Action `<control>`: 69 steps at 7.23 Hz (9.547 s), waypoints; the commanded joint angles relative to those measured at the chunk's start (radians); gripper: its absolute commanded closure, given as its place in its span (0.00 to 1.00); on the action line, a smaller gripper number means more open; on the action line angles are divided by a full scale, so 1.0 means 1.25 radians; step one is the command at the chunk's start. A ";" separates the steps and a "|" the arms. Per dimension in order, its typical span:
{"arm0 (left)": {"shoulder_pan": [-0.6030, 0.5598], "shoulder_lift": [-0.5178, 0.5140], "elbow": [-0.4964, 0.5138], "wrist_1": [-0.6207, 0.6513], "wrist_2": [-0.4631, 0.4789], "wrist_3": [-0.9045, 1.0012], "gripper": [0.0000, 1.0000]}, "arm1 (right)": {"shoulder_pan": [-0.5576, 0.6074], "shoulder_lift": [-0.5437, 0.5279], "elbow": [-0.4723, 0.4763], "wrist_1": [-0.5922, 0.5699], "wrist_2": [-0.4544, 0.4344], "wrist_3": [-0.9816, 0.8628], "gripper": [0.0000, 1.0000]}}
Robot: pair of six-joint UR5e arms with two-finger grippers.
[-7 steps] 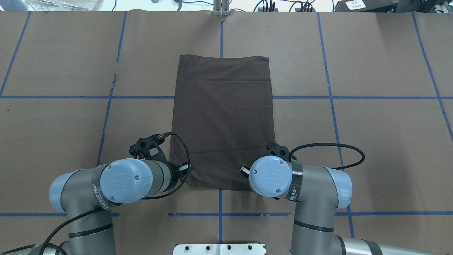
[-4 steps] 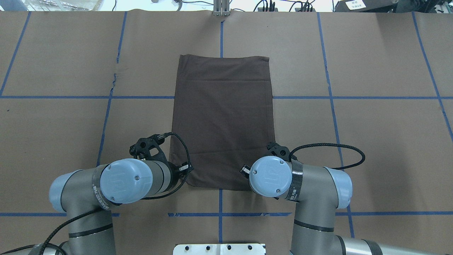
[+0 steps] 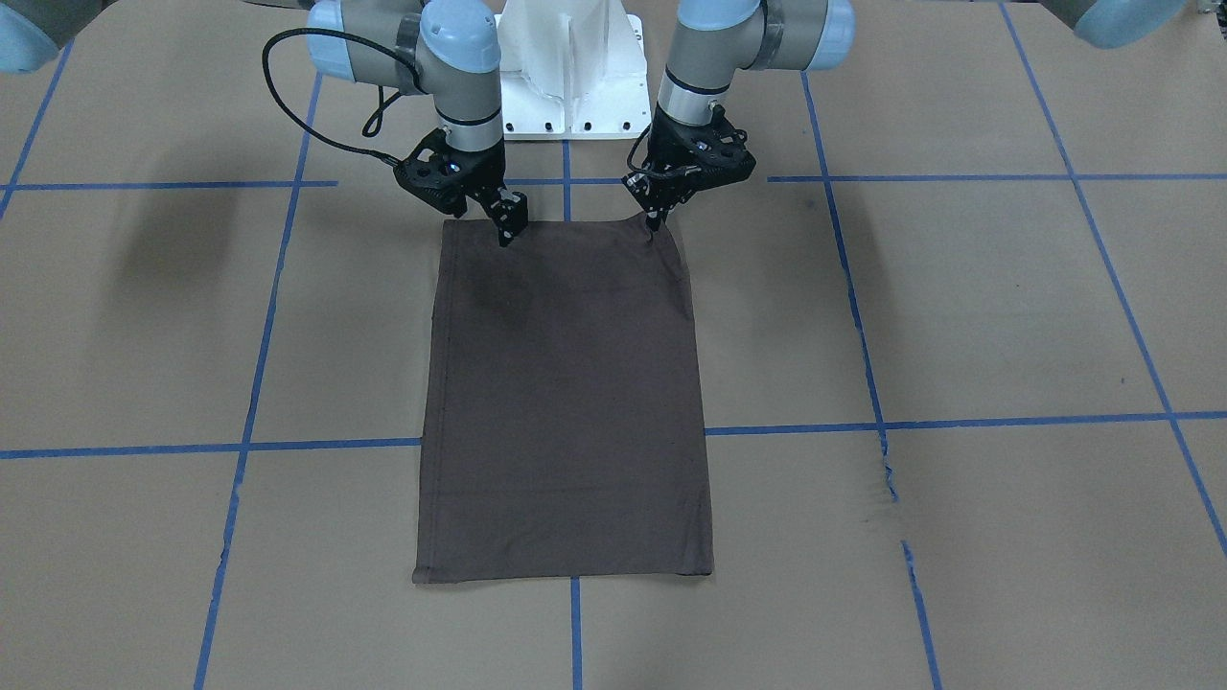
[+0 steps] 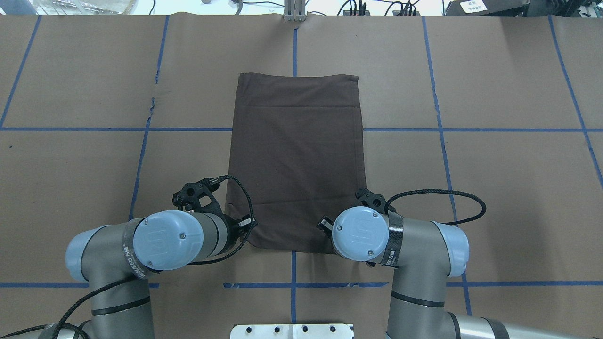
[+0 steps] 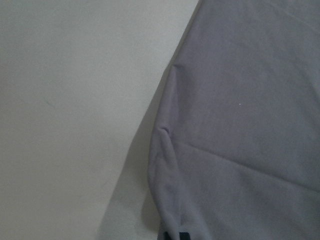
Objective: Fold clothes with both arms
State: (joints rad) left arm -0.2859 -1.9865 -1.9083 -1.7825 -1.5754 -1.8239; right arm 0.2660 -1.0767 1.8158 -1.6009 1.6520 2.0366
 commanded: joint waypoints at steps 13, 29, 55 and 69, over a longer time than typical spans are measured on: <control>-0.003 -0.002 0.000 0.000 0.000 0.000 1.00 | 0.003 0.005 -0.009 0.000 0.000 -0.001 1.00; 0.111 -0.002 -0.281 0.238 -0.040 -0.012 1.00 | -0.037 -0.078 0.236 0.012 0.007 -0.007 1.00; -0.764 0.156 0.120 -0.060 -0.456 1.038 0.00 | 0.841 -0.186 -0.352 0.408 0.579 -1.249 0.00; -1.031 0.323 0.232 0.113 -0.584 1.544 0.00 | 1.056 -0.444 -0.025 -0.084 0.578 -1.718 0.00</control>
State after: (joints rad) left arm -1.6003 -1.5828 -1.5957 -1.6691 -2.2440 0.1933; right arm 1.5862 -1.6330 1.7836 -1.6981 2.3736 -0.1106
